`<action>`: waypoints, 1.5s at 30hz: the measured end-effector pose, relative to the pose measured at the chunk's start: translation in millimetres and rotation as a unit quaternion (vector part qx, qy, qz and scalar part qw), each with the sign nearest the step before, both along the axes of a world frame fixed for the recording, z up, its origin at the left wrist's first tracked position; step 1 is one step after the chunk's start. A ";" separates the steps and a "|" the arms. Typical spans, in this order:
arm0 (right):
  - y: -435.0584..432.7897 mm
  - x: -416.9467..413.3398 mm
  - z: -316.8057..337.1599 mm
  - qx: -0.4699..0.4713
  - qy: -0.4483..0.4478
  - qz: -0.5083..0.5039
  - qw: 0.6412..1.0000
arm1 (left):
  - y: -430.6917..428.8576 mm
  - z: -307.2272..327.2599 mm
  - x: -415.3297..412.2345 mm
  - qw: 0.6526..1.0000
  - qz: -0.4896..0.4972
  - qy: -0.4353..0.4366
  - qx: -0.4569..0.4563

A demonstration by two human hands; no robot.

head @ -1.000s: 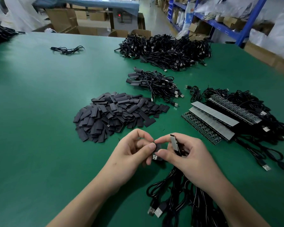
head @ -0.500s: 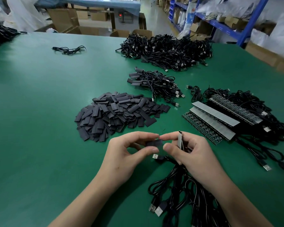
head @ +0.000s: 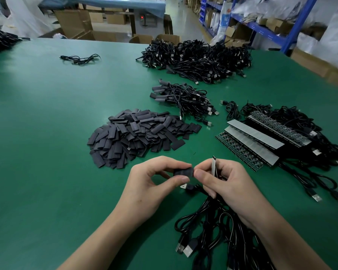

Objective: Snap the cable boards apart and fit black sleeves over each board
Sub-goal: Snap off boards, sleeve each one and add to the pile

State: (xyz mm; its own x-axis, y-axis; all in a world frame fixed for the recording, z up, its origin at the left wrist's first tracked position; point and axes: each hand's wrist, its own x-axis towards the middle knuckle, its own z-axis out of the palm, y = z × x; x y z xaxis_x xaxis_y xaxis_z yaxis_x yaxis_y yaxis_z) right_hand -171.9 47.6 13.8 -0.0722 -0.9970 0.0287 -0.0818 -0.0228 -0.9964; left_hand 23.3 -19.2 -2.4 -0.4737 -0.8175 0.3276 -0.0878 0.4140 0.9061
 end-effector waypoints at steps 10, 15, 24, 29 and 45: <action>0.4 0.6 0.9 0.005 -0.026 0.009 1.000 | 1.0 -0.1 -0.7 1.000 -0.002 -0.004 -0.003; -0.3 1.4 2.3 0.011 -0.055 0.018 0.998 | 2.0 1.0 -2.0 0.999 -0.022 0.017 0.042; 0.4 0.1 2.4 0.013 -0.076 0.036 0.996 | 4.0 2.6 -3.8 0.993 -0.049 0.054 0.090; -0.4 -1.2 -0.4 0.017 -0.057 0.037 0.998 | 4.0 0.0 -3.7 0.998 -0.025 0.035 0.049; 0.0 0.4 2.9 0.032 -0.073 0.040 0.996 | 3.3 -0.6 -3.3 0.998 -0.028 0.028 0.038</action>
State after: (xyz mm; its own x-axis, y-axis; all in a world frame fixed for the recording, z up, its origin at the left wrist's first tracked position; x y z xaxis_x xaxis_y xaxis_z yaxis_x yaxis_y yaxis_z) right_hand -171.5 47.6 16.8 0.0086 -0.9991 -0.0407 0.0636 0.0412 -0.9971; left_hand 20.0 -15.9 -3.1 -0.5025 -0.8134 0.2932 -0.0138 0.3466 0.9379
